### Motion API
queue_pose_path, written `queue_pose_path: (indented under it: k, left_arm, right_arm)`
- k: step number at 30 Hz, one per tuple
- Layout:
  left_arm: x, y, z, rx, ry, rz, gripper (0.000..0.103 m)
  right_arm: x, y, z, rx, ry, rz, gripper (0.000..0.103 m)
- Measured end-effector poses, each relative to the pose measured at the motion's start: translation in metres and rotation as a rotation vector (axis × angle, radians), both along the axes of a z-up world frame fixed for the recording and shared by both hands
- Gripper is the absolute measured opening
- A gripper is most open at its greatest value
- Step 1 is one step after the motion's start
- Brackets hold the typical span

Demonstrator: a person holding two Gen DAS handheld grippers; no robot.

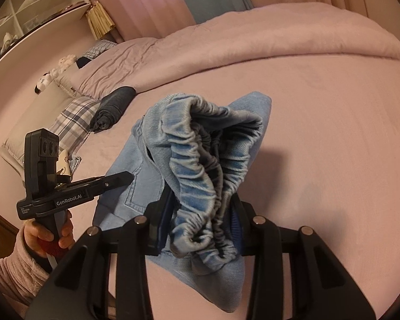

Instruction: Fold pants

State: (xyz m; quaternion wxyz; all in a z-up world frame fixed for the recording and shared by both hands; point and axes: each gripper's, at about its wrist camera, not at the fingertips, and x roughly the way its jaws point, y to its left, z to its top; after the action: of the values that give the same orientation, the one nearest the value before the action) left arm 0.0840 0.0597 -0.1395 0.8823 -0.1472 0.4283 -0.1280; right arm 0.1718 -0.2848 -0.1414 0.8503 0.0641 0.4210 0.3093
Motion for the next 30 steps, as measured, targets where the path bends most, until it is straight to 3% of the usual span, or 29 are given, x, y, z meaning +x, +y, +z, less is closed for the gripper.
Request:
queue_pose_path:
  k: [8, 17, 24, 30]
  left_arm:
    - [0.030, 0.018, 0.027, 0.021, -0.068, 0.041, 0.013]
    - [0.052, 0.042, 0.036, 0.037, -0.095, 0.064, 0.013]
    - [0.074, 0.064, 0.028, 0.057, -0.077, 0.077, 0.013]
    - [0.106, 0.068, 0.002, 0.058, -0.013, 0.077, 0.013]
  right_arm:
    - [0.031, 0.033, 0.028, -0.006, -0.081, 0.038, 0.038]
    - [0.056, 0.060, 0.048, -0.019, -0.135, 0.074, 0.038]
    - [0.089, 0.083, 0.045, -0.034, -0.144, 0.080, 0.038]
    - [0.122, 0.095, 0.025, -0.049, -0.092, 0.068, 0.038]
